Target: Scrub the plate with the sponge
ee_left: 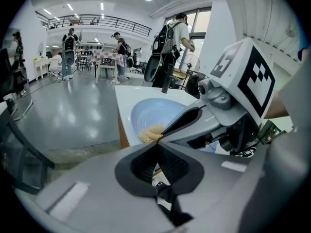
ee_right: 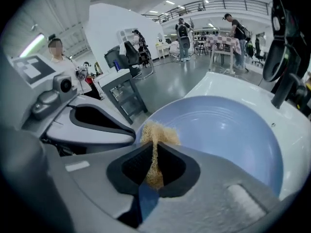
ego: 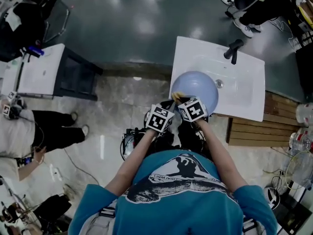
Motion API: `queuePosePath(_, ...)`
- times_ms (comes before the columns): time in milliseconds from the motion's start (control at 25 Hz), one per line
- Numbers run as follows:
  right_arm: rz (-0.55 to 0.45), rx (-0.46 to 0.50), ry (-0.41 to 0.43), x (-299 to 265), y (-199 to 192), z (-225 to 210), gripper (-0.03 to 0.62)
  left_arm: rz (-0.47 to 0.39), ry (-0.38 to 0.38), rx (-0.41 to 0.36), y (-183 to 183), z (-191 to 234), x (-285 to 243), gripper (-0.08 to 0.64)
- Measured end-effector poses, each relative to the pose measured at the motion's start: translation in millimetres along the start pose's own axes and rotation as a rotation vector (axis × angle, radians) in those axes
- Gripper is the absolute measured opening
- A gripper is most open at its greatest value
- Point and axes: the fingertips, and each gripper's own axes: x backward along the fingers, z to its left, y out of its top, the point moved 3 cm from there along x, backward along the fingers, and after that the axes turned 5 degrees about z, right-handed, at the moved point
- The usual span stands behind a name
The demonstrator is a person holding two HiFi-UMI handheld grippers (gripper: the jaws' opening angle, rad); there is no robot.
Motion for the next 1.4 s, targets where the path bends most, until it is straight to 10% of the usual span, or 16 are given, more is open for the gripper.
queuePosePath(280,-0.066,-0.159,0.094,11.4,-3.0,-16.9,0.029,-0.024,-0.017,0.074,4.1,-4.8,0.6,0.011)
queuePosePath(640,-0.057,-0.152,-0.247,48.3,-10.6,-132.2,0.029,-0.032,-0.006,0.095,3.8,-3.7,0.2,0.011)
queuePosePath(1000,-0.008,-0.081,-0.358,43.0,-13.8,-150.5,0.029,-0.047,0.004,0.097,2.9,-3.7,2.1,0.011)
queuePosePath(1400,-0.023,-0.093,-0.223,34.8,-21.9,-97.7,0.029,-0.052,0.031,0.109,2.7,-2.3,3.9,0.011)
